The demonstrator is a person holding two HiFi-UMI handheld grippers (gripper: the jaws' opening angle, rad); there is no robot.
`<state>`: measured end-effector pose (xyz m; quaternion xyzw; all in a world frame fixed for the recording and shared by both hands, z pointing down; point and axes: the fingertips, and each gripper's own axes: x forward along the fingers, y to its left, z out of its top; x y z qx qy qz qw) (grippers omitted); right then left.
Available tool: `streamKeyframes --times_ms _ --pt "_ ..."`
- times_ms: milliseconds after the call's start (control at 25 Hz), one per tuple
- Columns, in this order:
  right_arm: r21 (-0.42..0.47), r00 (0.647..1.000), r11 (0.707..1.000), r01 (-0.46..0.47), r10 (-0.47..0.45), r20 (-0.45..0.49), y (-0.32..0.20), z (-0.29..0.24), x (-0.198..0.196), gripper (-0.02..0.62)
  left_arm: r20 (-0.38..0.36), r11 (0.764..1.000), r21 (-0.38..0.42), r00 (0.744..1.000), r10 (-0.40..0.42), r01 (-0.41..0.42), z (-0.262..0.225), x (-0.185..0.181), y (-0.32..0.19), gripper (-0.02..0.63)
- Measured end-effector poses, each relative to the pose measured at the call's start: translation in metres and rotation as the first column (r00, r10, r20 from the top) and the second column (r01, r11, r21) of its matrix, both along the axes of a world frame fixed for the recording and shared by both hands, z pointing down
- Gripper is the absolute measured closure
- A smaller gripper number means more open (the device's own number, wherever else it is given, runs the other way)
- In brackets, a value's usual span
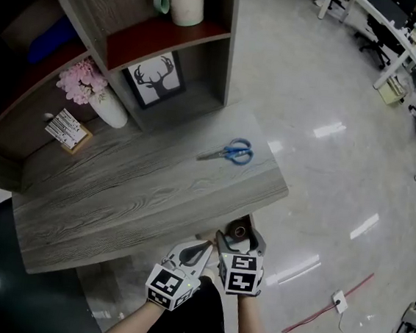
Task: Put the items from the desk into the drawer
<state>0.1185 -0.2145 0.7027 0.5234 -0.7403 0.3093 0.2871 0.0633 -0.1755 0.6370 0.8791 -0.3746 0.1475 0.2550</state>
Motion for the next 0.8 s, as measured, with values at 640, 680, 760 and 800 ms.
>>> streamKeyframes --times_ms 640,680,760,800 --pt "0.042 0.997 0.997 -0.061 0.062 -0.036 0.011 -0.02 0.009 0.585 0.004 1.0 0.021 1.0 0.012 -0.012 -0.014 0.001 0.003 0.597" --pt "0.053 0.997 0.996 -0.065 0.067 -0.038 0.011 -0.023 0.009 0.585 0.004 1.0 0.023 1.0 0.012 -0.012 -0.015 0.0 0.003 0.597" --pt "0.067 0.996 0.995 -0.072 0.075 -0.038 0.012 -0.029 0.008 0.585 0.002 0.999 0.031 1.0 0.013 -0.013 -0.02 -0.001 0.002 0.597" --pt "0.07 0.996 0.995 -0.076 0.079 -0.035 0.012 -0.031 0.007 0.585 0.0 0.999 0.036 1.0 0.014 -0.014 -0.022 -0.001 0.002 0.597"
